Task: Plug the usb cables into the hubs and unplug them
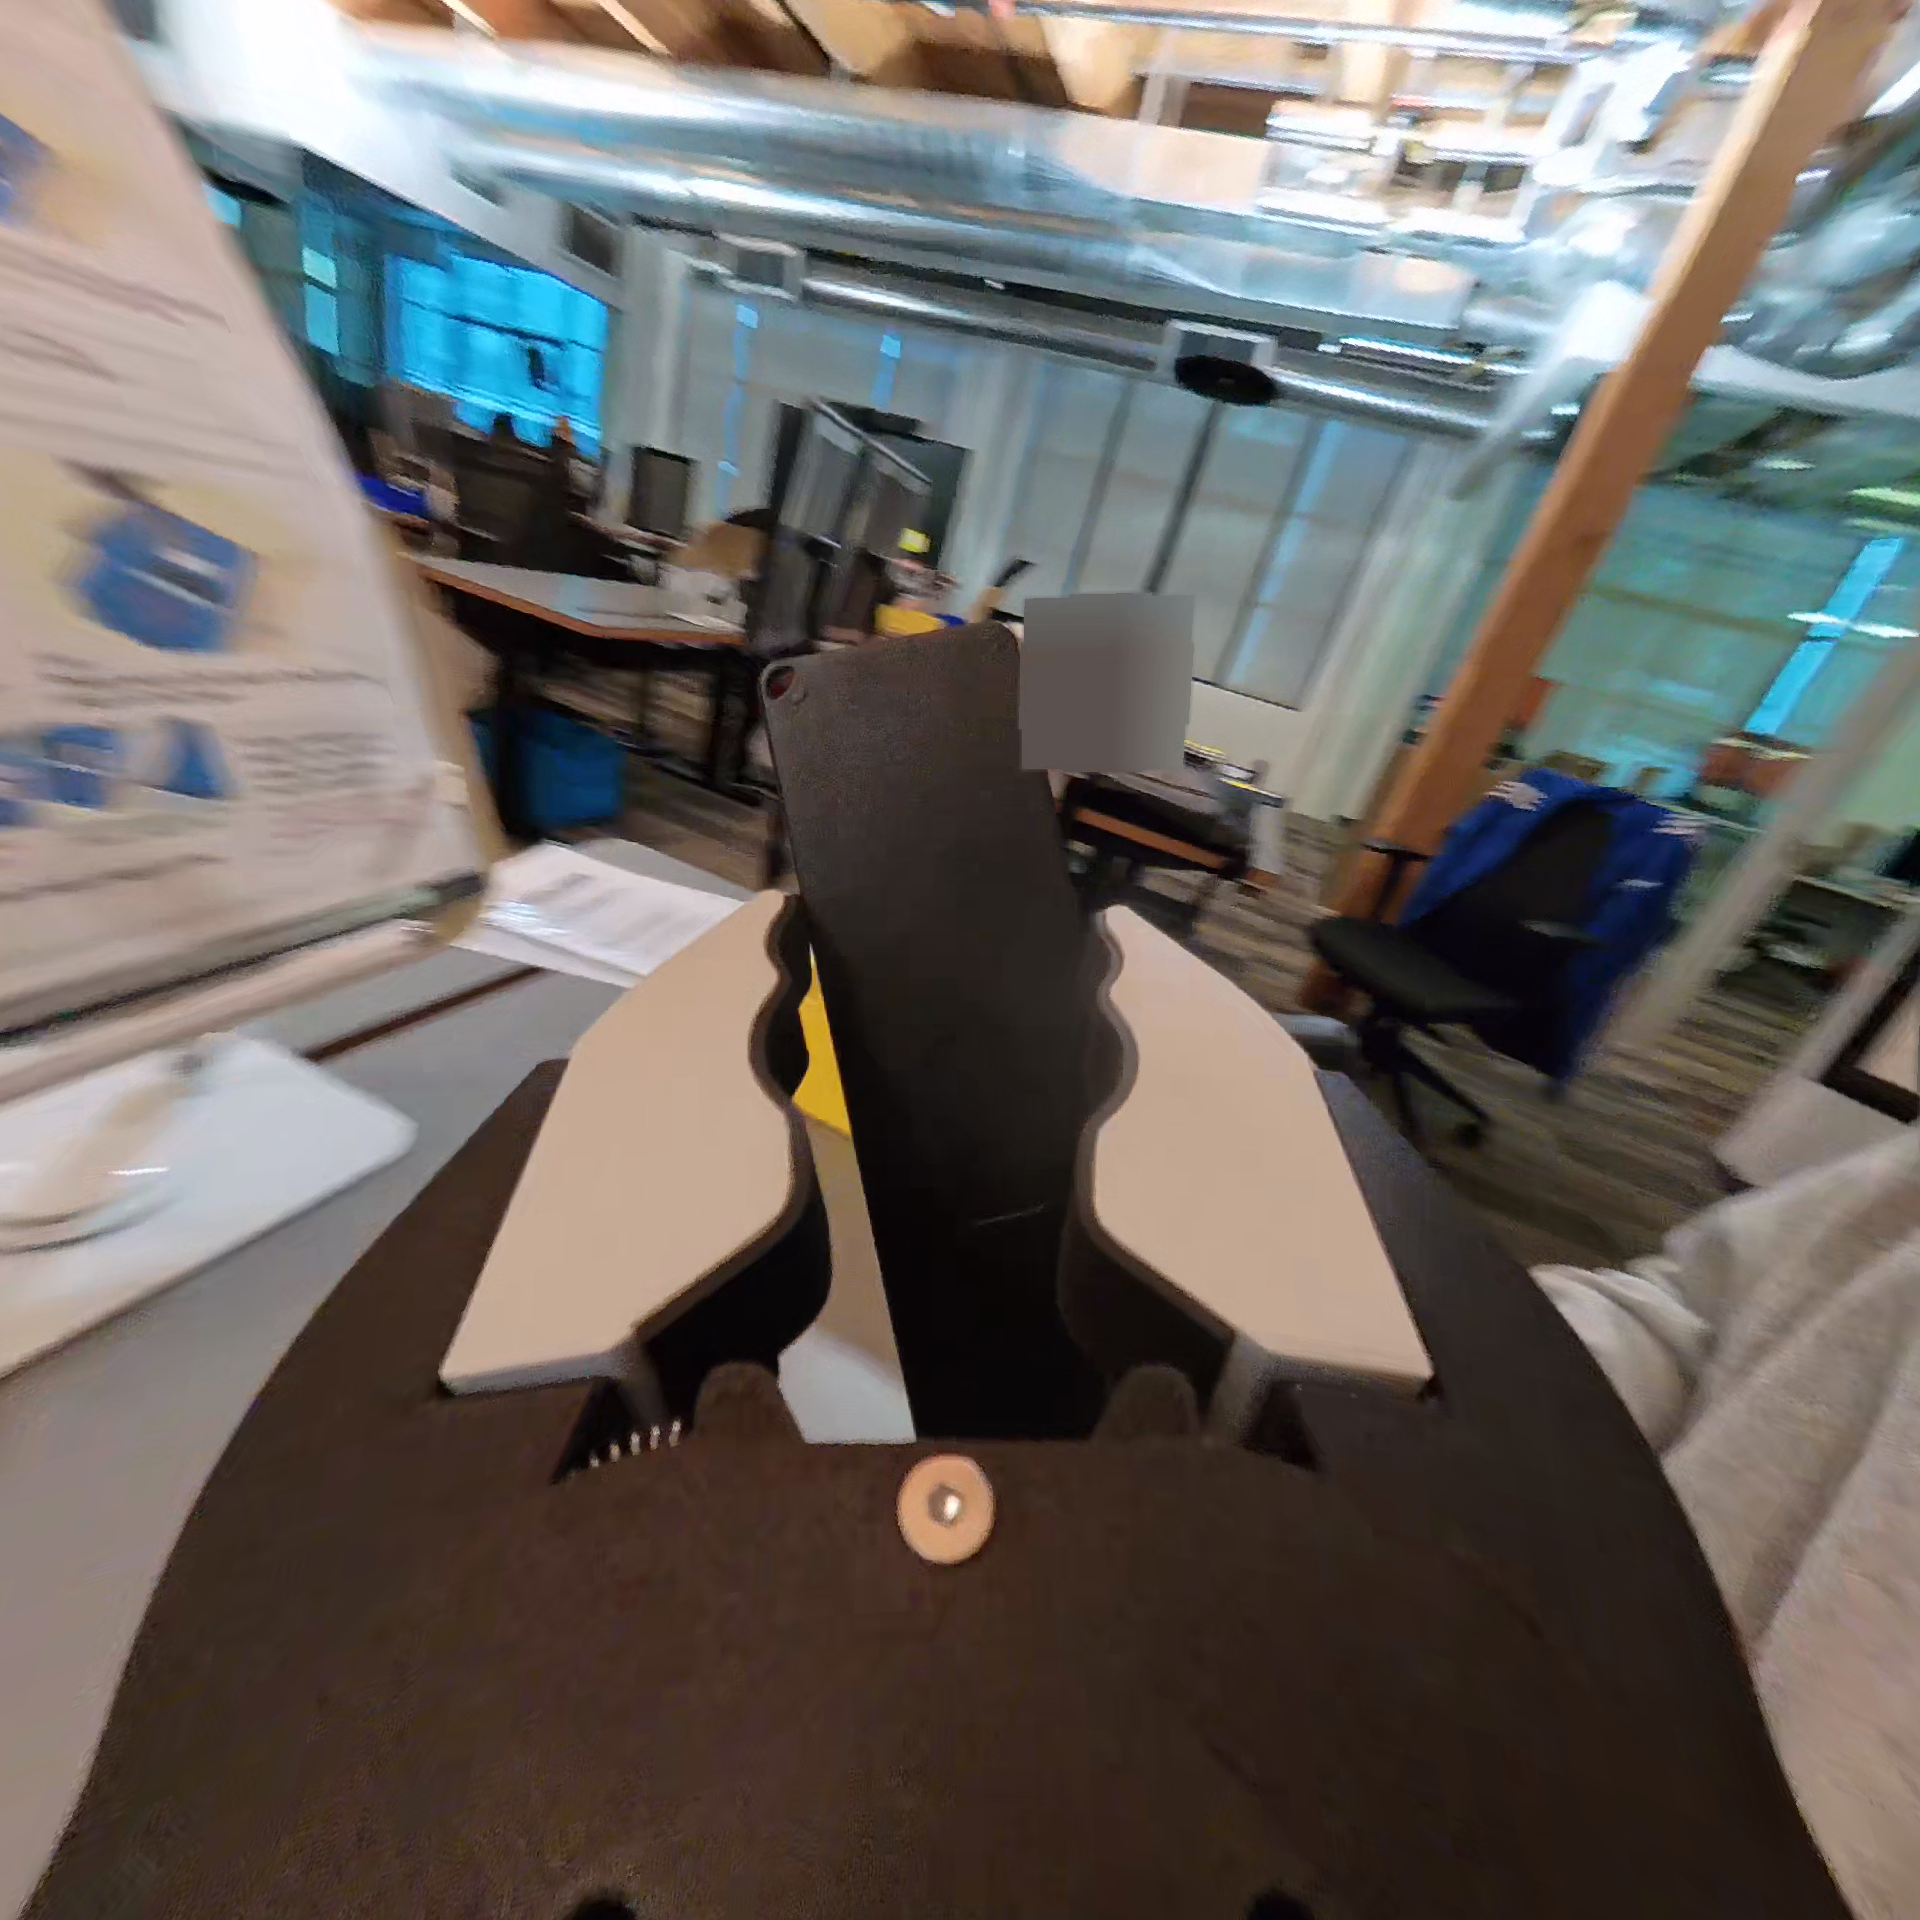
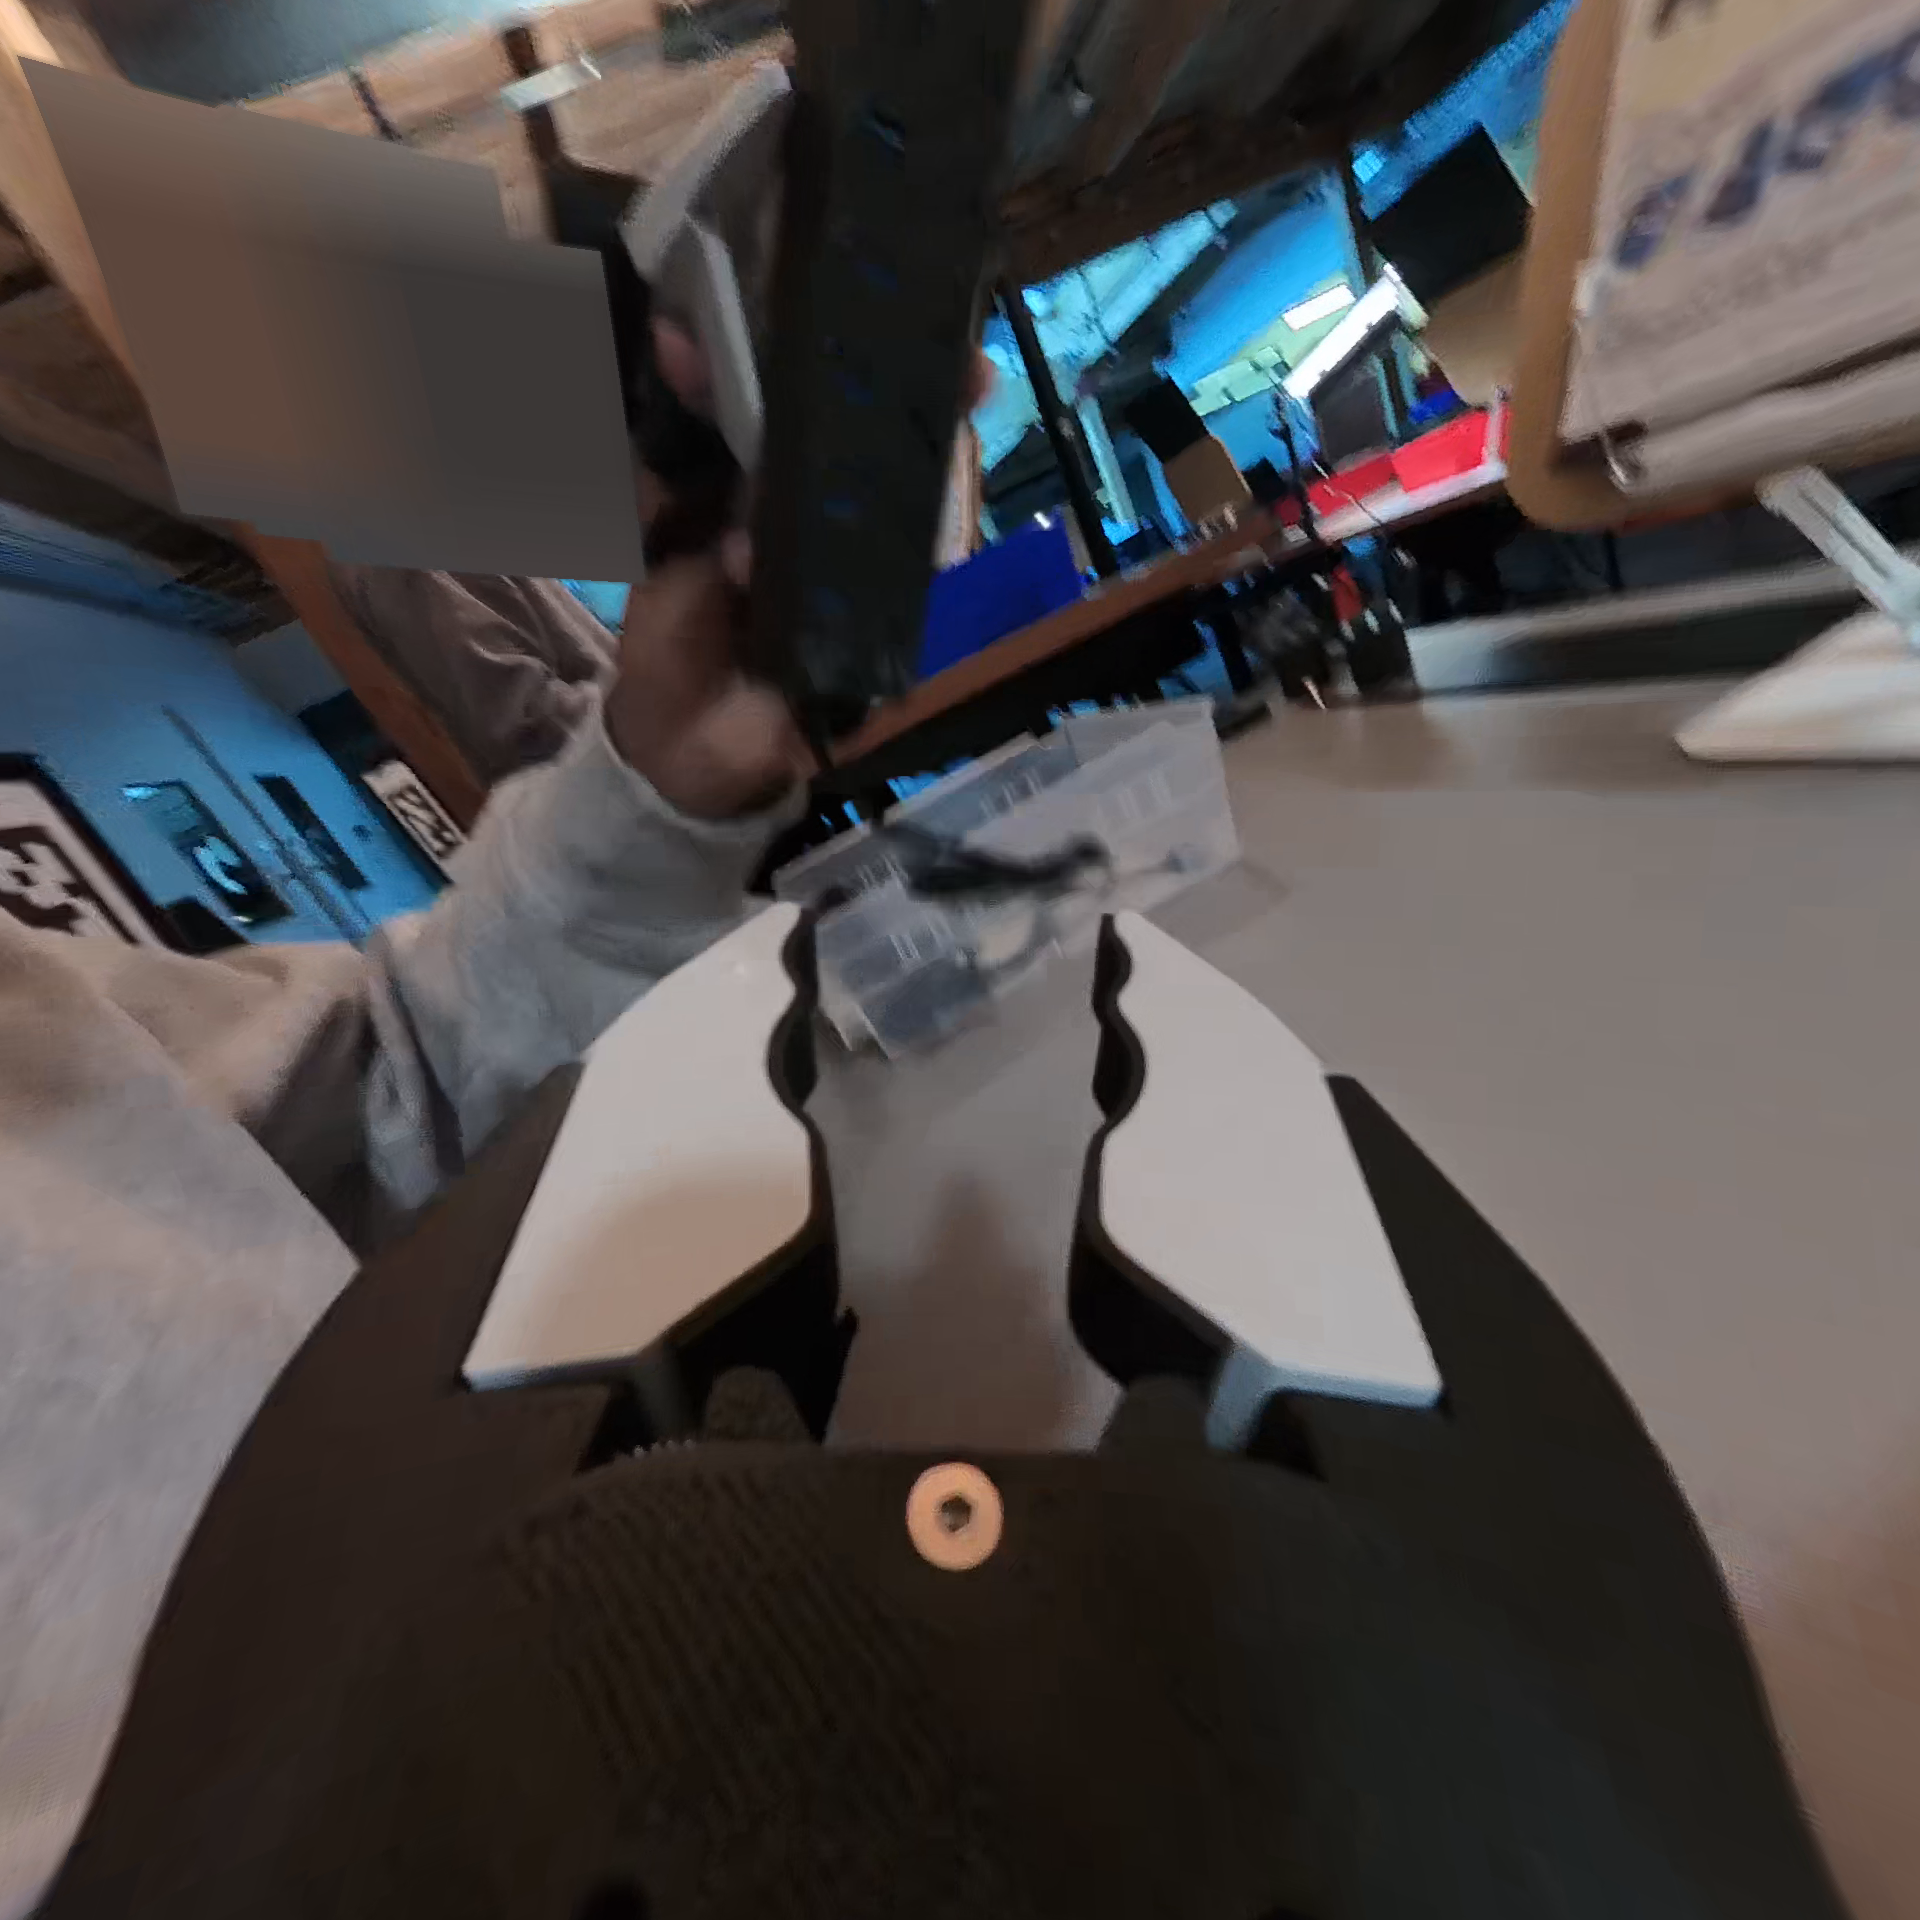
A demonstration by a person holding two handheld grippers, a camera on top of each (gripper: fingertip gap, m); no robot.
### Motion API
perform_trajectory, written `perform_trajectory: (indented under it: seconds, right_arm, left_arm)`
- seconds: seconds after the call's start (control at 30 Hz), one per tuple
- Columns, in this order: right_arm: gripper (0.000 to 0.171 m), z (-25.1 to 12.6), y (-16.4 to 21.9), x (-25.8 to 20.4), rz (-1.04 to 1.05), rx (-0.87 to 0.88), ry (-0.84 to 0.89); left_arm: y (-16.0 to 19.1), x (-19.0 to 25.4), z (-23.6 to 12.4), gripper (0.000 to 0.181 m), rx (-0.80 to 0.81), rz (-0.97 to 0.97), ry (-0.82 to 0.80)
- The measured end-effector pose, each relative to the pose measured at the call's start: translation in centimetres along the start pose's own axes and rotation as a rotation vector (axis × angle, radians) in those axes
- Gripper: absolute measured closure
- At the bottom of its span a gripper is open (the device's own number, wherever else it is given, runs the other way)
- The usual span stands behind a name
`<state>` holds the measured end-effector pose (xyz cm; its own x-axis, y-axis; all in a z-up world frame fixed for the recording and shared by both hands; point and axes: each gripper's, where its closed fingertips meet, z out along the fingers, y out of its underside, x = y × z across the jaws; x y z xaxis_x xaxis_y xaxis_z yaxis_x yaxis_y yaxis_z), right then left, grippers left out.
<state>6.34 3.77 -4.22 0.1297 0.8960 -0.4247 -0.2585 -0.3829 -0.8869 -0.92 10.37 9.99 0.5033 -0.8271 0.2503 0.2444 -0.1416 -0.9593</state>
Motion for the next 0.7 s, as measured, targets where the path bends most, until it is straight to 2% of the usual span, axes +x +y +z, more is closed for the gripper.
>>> perform_trajectory:
  seconds: [0.03, 0.17, 0.23, 0.37, 0.47, 0.53, 0.63, 0.7]
  right_arm:
    - [0.112, 1.0, -1.0, -0.4, 0.005, 0.037, -0.051]
    - [0.099, 3.5, -2.5, -1.1, 0.106, 0.059, -0.235]
    - [0.106, 3.1, -1.5, -0.9, 0.141, 0.008, -0.256]
    - [0.105, 2.7, 1.2, 0.6, 0.148, -0.106, -0.146]
    - [0.106, 2.4, 2.2, 3.1, 0.032, -0.211, 0.024]
    - [0.106, 1.8, 2.4, 4.9, -0.079, -0.264, 0.147]
    - [0.107, 1.3, 3.3, 6.6, -0.199, -0.344, 0.274]
    - [0.106, 1.3, 4.6, 7.0, -0.287, -0.432, 0.330]
  left_arm:
    - [1.4, 1.0, 1.5, 0.129, -0.021, -0.034, 0.058]
    - [6.5, 4.3, 5.8, 0.130, -0.070, -0.153, 0.215]
    - [8.0, 4.8, 6.5, 0.131, -0.038, -0.202, 0.239]
    - [10.4, 3.9, 6.0, 0.132, 0.003, -0.315, 0.264]
    - [11.7, 2.2, 4.7, 0.133, 0.034, -0.466, 0.240]
    - [13.9, 1.9, 3.8, 0.117, -0.010, -0.493, 0.205]
    - [16.8, 2.4, 2.7, 0.110, -0.061, -0.515, 0.173]
    - [17.5, 2.6, 2.2, 0.106, -0.045, -0.561, 0.174]
